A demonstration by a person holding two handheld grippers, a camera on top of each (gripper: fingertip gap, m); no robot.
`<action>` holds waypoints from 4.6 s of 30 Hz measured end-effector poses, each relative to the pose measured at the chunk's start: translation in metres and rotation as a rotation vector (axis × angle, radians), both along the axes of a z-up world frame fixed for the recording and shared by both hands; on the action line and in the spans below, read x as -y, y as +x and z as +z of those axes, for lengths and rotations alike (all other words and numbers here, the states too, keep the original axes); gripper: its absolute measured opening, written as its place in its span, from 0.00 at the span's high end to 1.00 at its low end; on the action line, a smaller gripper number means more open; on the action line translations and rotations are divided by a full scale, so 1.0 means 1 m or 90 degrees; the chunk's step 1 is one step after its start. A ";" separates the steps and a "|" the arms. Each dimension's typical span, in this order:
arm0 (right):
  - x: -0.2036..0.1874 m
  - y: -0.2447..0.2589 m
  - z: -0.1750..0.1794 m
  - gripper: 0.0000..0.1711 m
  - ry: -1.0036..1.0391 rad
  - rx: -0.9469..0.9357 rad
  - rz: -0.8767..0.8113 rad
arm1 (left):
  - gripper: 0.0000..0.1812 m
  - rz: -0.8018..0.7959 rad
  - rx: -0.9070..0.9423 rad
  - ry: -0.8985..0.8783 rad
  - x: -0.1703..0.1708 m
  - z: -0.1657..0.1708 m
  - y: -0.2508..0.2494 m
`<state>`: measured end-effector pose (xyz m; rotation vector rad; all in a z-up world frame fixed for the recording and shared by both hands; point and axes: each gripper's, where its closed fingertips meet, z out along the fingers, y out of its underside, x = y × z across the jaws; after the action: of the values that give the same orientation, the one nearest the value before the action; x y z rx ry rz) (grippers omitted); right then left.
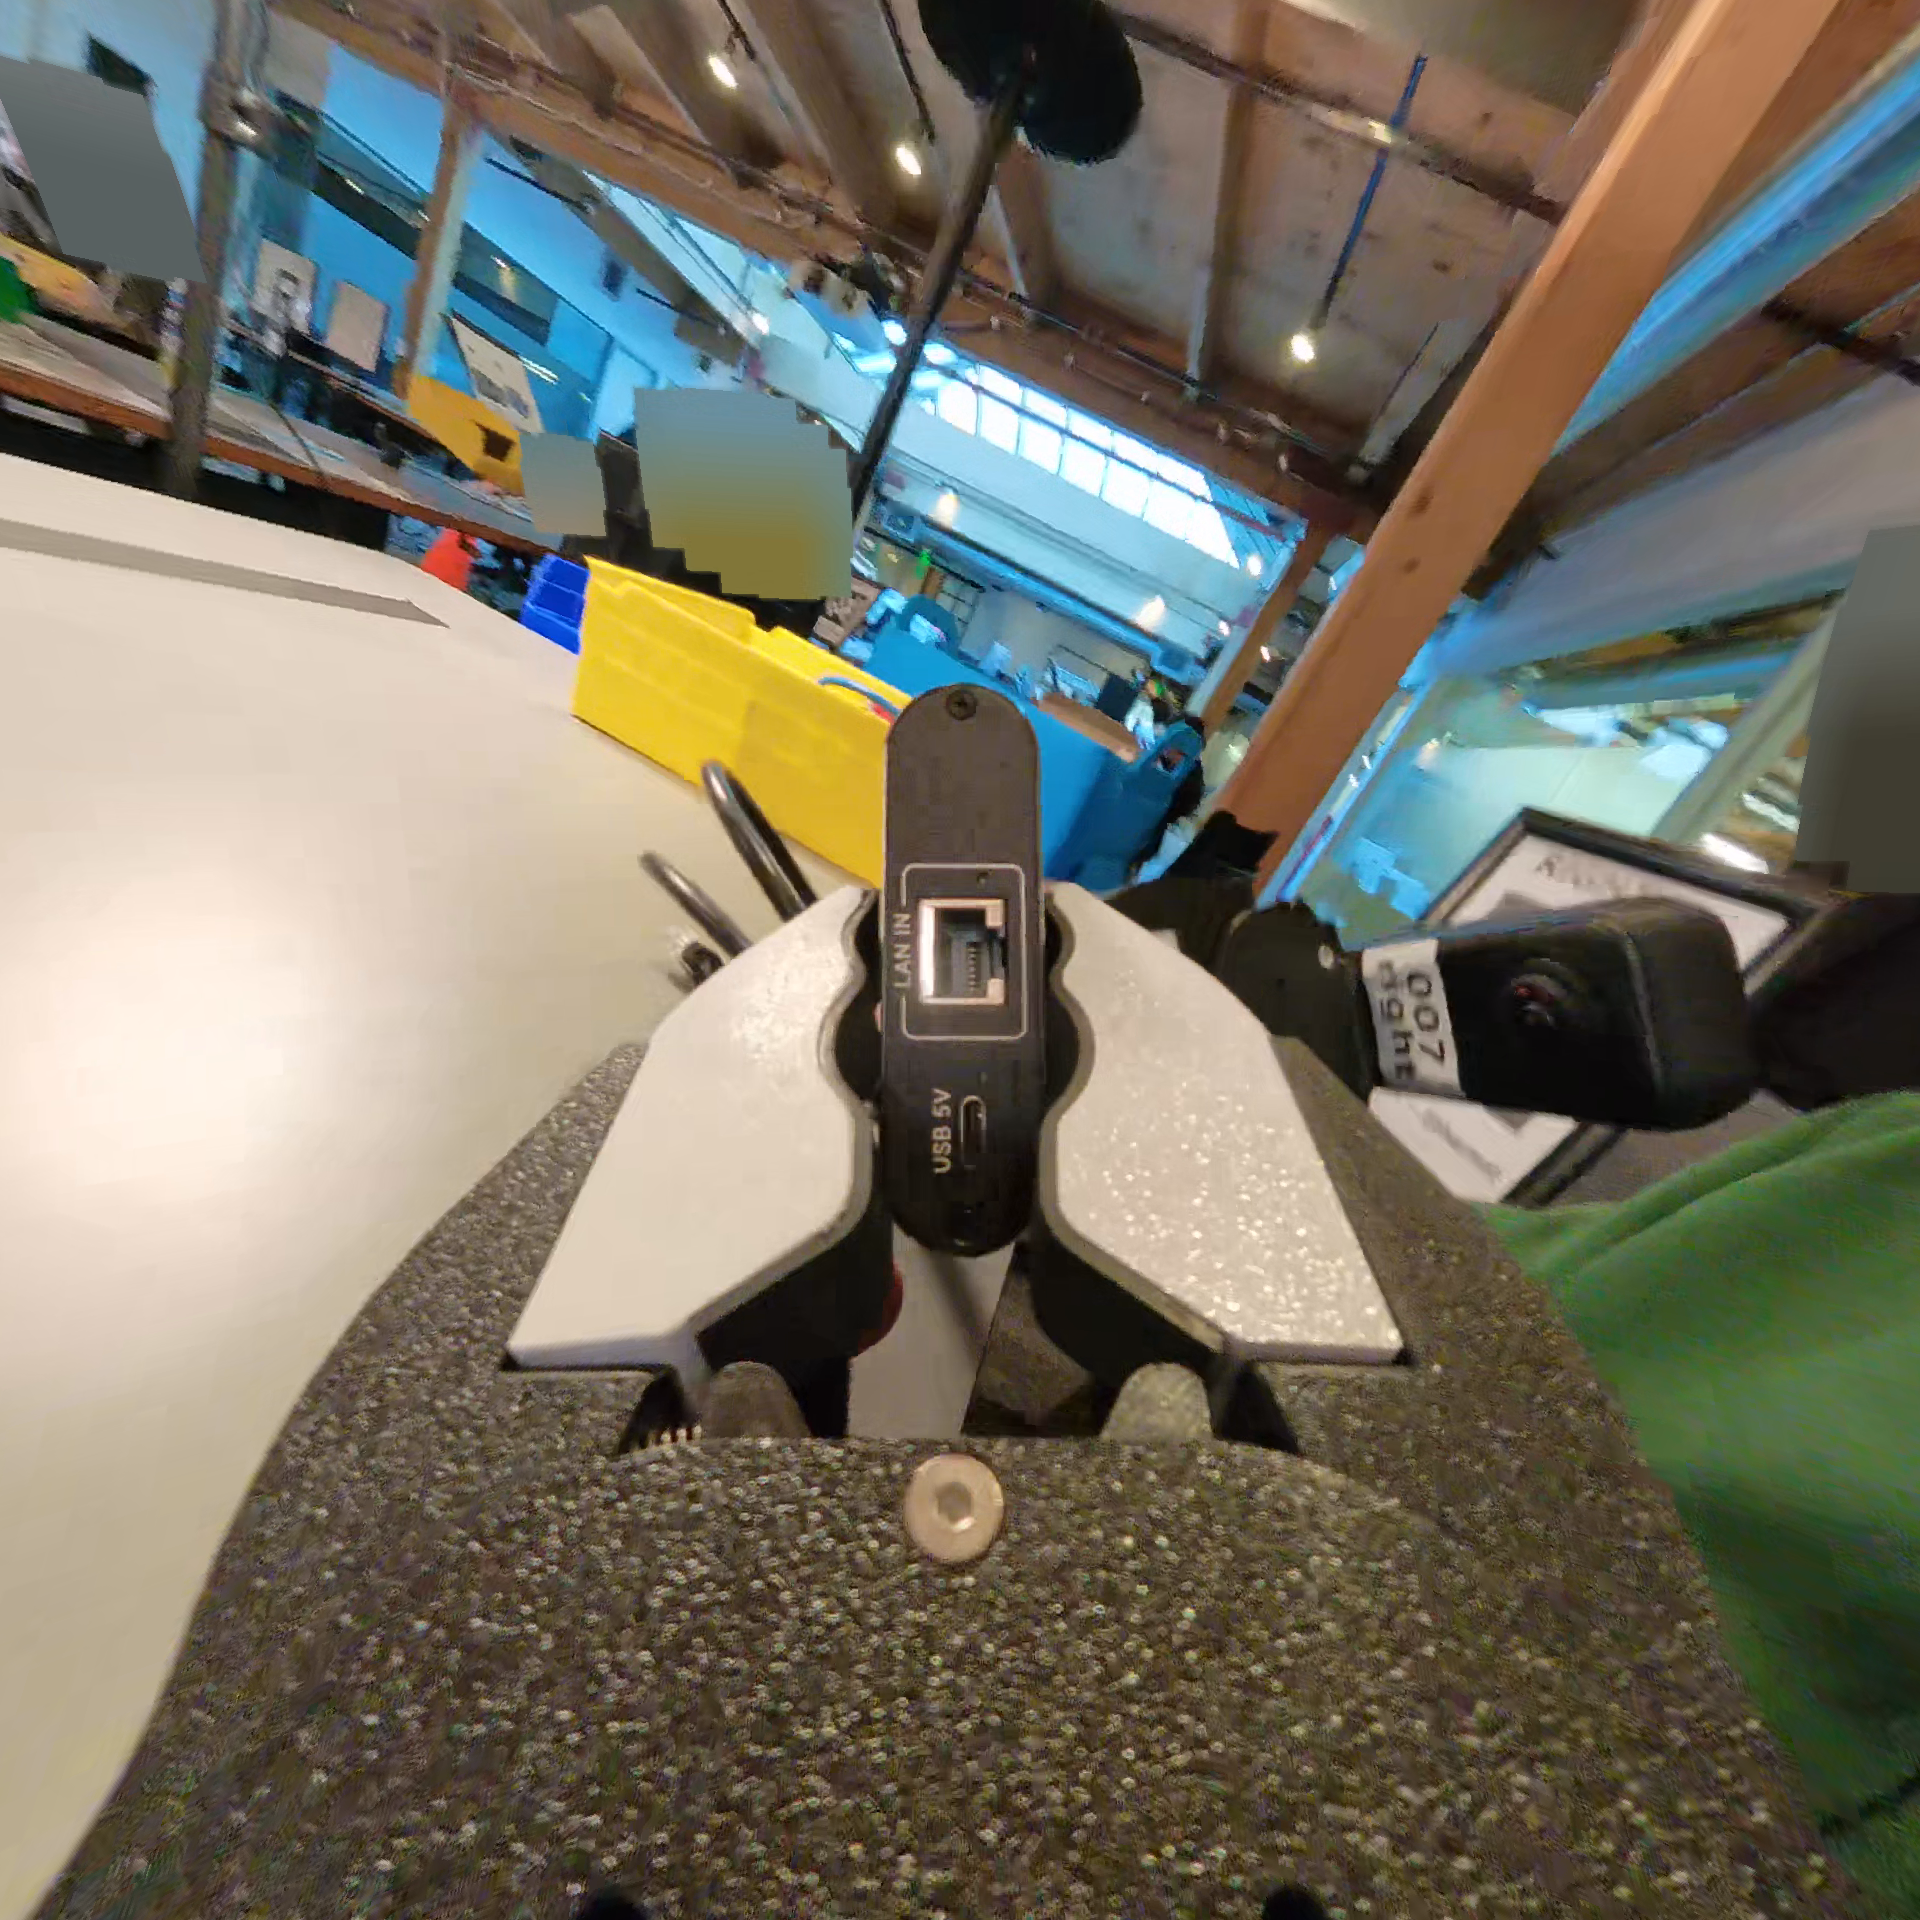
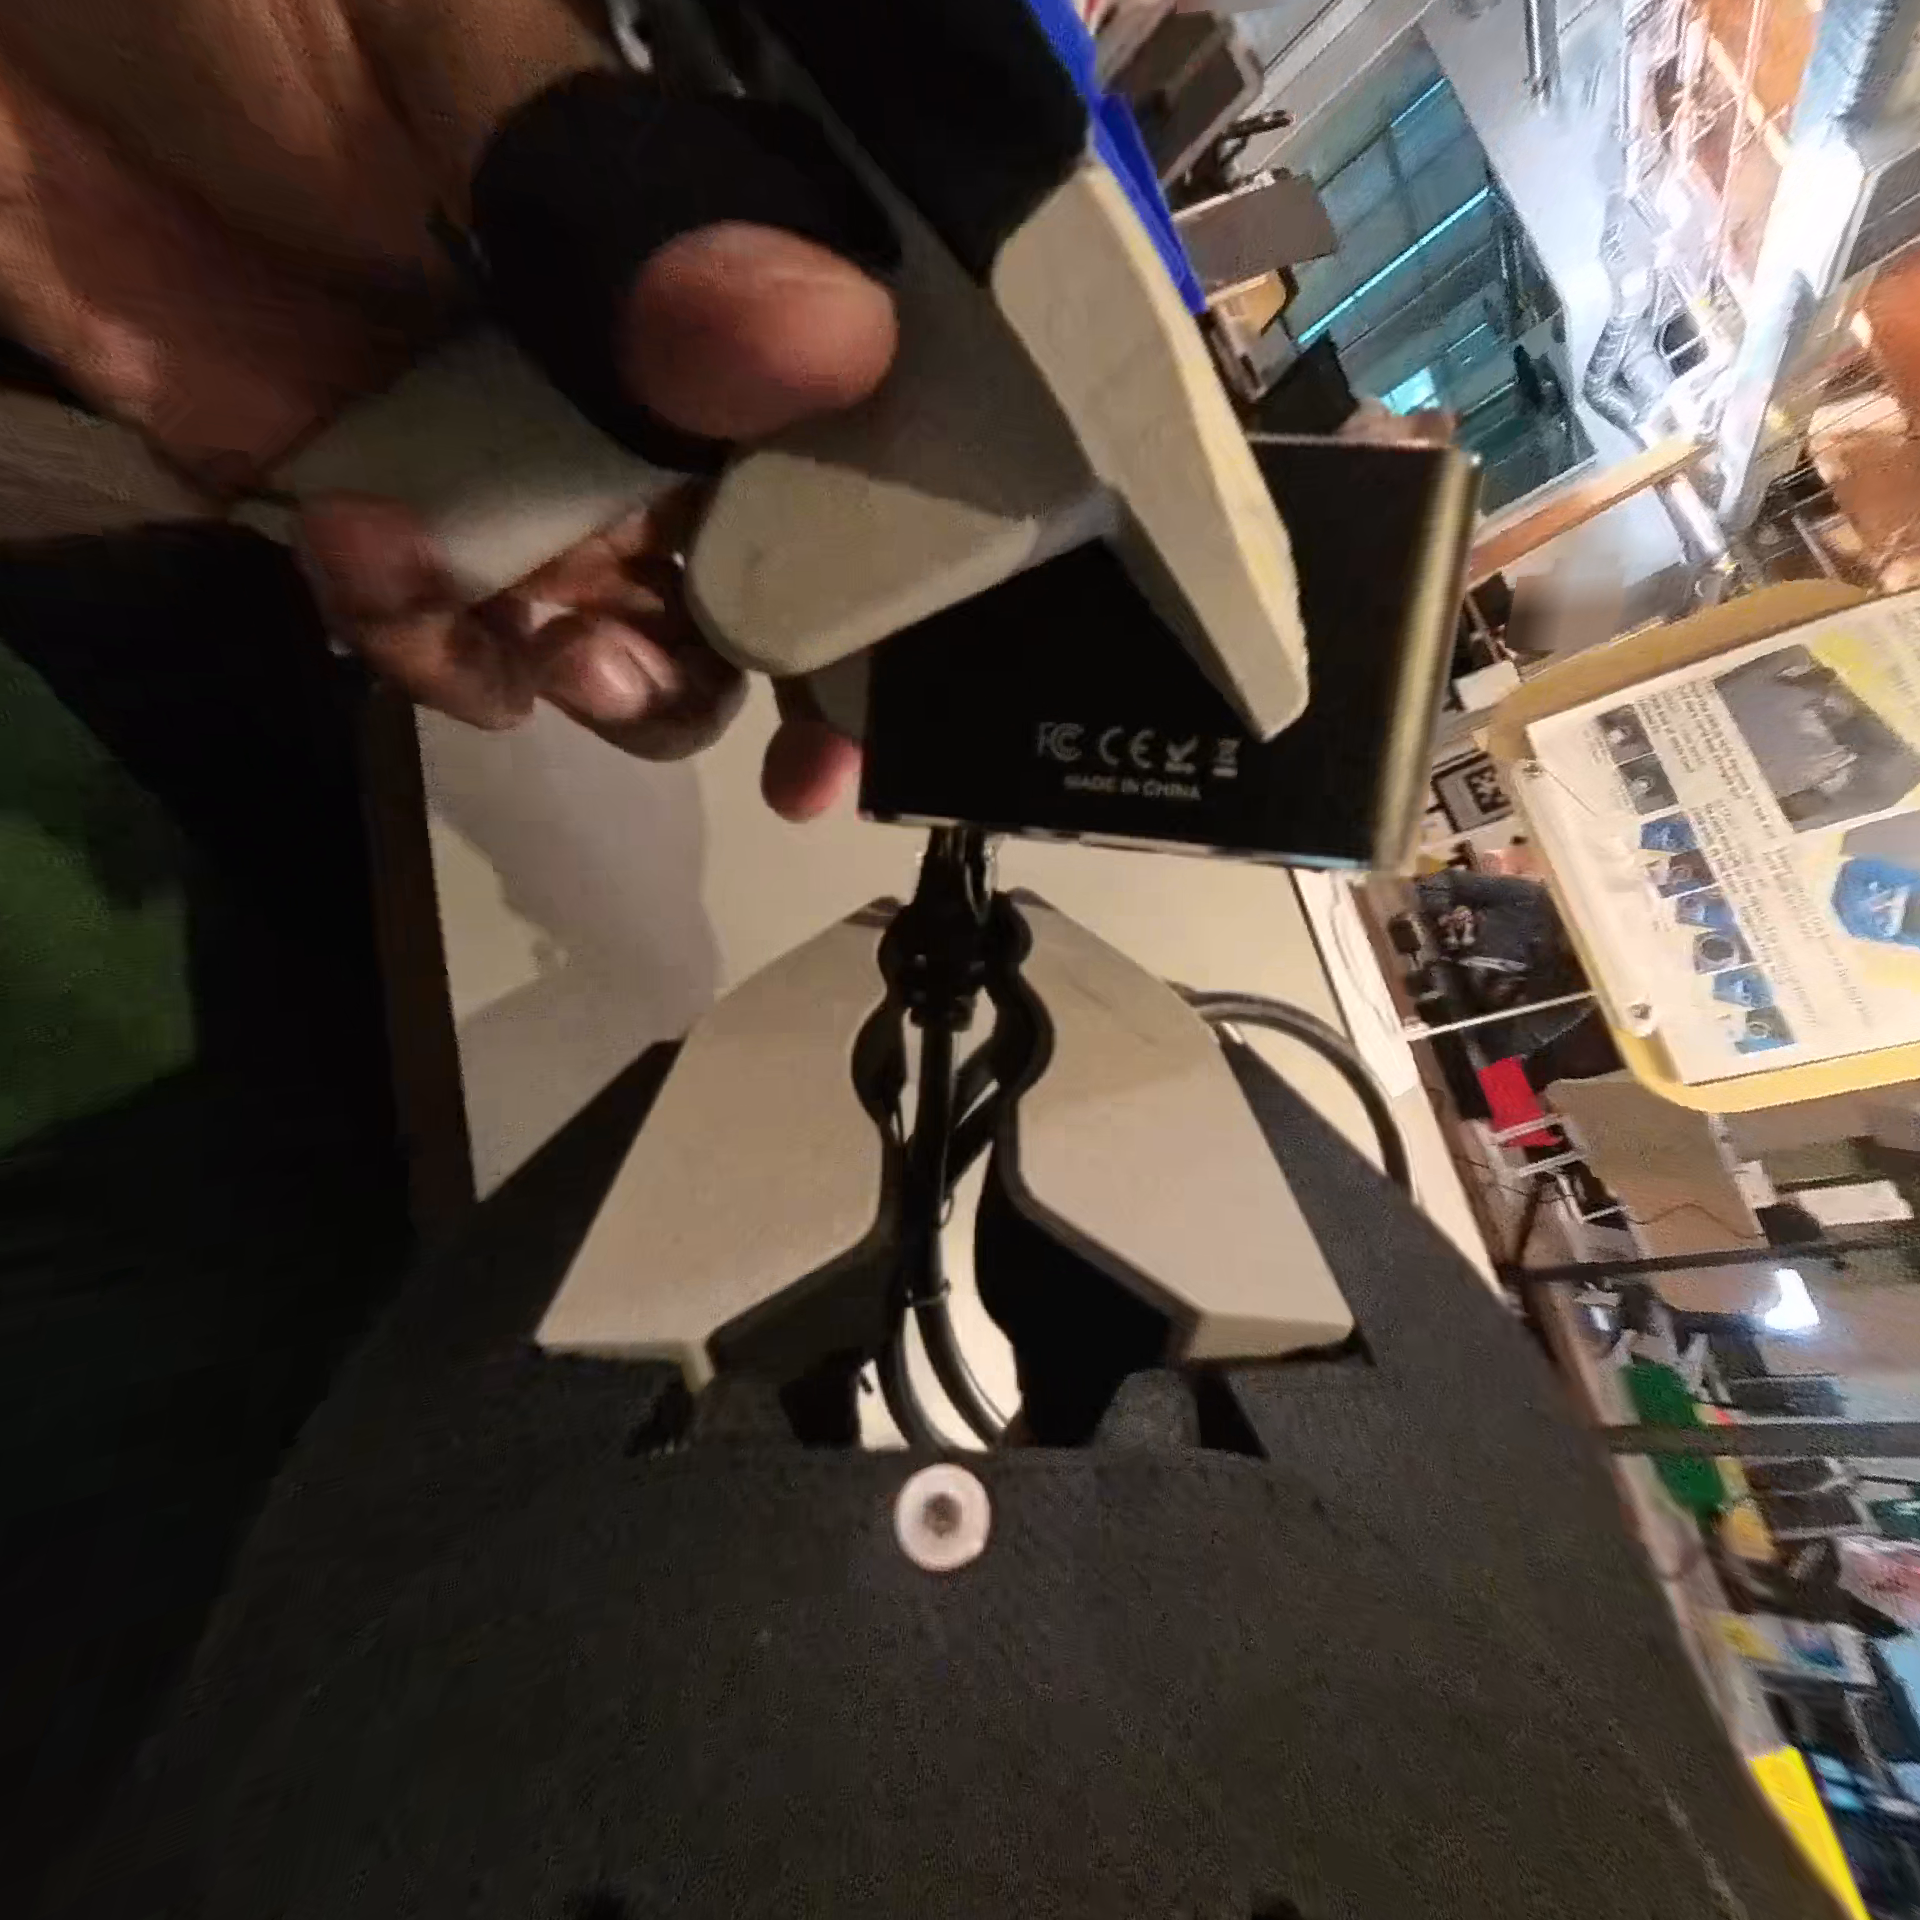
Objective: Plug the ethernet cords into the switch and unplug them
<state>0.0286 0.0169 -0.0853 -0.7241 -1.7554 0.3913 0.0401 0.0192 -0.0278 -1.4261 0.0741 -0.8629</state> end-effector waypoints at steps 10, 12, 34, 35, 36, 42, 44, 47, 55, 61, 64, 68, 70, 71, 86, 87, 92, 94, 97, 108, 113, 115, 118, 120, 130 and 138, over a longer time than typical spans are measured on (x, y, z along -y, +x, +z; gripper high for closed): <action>0.001 0.014 0.010 0.93 0.271 0.019 0.021 | 0.80 -0.069 -0.407 0.022 0.025 -0.028 0.026; 0.002 0.014 0.012 0.93 0.300 0.015 0.016 | 0.81 -0.056 -0.430 0.044 0.025 -0.028 0.028; 0.033 0.035 0.036 0.86 0.113 -0.036 0.147 | 0.84 0.019 -0.580 0.372 0.038 -0.018 0.030; 0.033 0.034 0.035 0.86 0.115 -0.028 0.143 | 0.84 0.019 -0.586 0.375 0.038 -0.019 0.031; 0.033 0.033 0.032 0.85 0.119 -0.018 0.138 | 0.84 0.022 -0.593 0.377 0.038 -0.020 0.031; 0.025 0.029 0.020 0.85 0.115 0.016 0.113 | 0.84 0.017 -0.617 0.389 0.039 -0.024 0.035; 0.024 0.028 0.019 0.87 0.117 0.014 0.114 | 0.84 0.021 -0.616 0.387 0.038 -0.023 0.034; 0.020 0.025 0.019 0.89 0.131 0.006 0.095 | 0.82 0.032 -0.615 0.373 0.034 -0.023 0.029; 0.009 0.022 0.010 0.89 0.147 0.032 0.067 | 0.84 0.066 -0.704 0.303 0.020 -0.039 0.019; 0.013 0.023 0.007 0.89 0.138 0.038 0.086 | 0.84 0.051 -0.713 0.317 0.024 -0.041 0.021; 0.018 0.024 0.002 0.89 0.113 0.049 0.109 | 0.84 0.043 -0.731 0.327 0.025 -0.044 0.024; 0.018 0.023 -0.002 0.90 0.103 0.055 0.109 | 0.84 0.048 -0.749 0.330 0.024 -0.047 0.025; 0.018 0.021 -0.004 0.91 0.100 0.055 0.109 | 0.84 0.048 -0.749 0.336 0.025 -0.047 0.025; 0.018 0.021 -0.005 0.92 0.099 0.055 0.107 | 0.82 0.049 -0.749 0.338 0.025 -0.046 0.025; 0.022 0.007 -0.012 0.90 0.046 0.006 0.131 | 0.84 0.017 -0.702 0.359 0.033 -0.041 0.028; 0.022 0.006 -0.012 0.90 0.045 0.004 0.129 | 0.84 0.019 -0.699 0.357 0.033 -0.040 0.028; 0.013 0.011 -0.010 0.89 0.031 0.016 0.121 | 0.84 0.051 -0.728 0.322 0.024 -0.044 0.021; 0.009 0.013 -0.014 0.90 0.047 0.035 0.111 | 0.84 0.057 -0.775 0.297 0.020 -0.054 0.018; 0.005 0.013 -0.018 0.90 0.061 0.054 0.101 | 0.85 0.068 -0.835 0.267 0.015 -0.066 0.011; -0.007 0.008 -0.011 0.90 0.064 0.022 0.038 | 0.84 0.144 -0.882 0.238 0.003 -0.068 -0.001; -0.008 0.005 -0.006 0.90 0.055 -0.011 0.023 | 0.84 0.154 -0.862 0.232 0.002 -0.065 -0.004; -0.009 0.004 -0.004 0.90 0.049 -0.025 0.017 | 0.84 0.158 -0.855 0.229 0.002 -0.063 -0.005; -0.010 0.003 -0.003 0.90 0.036 -0.040 0.011 | 0.84 0.163 -0.855 0.224 0.001 -0.063 -0.006; -0.010 0.003 -0.003 0.90 0.030 -0.054 0.013 | 0.84 0.164 -0.857 0.223 0.000 -0.064 -0.006; -0.019 -0.005 -0.001 0.90 -0.013 -0.094 -0.067 | 0.84 0.211 -0.872 0.203 -0.006 -0.063 -0.015; -0.020 -0.007 -0.003 0.90 0.008 -0.089 -0.089 | 0.84 0.212 -0.882 0.198 -0.007 -0.065 -0.016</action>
<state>0.0215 0.0373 -0.0885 -0.7870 -1.5647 0.3275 0.0238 0.0261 -0.0928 -1.4306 0.9341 0.5089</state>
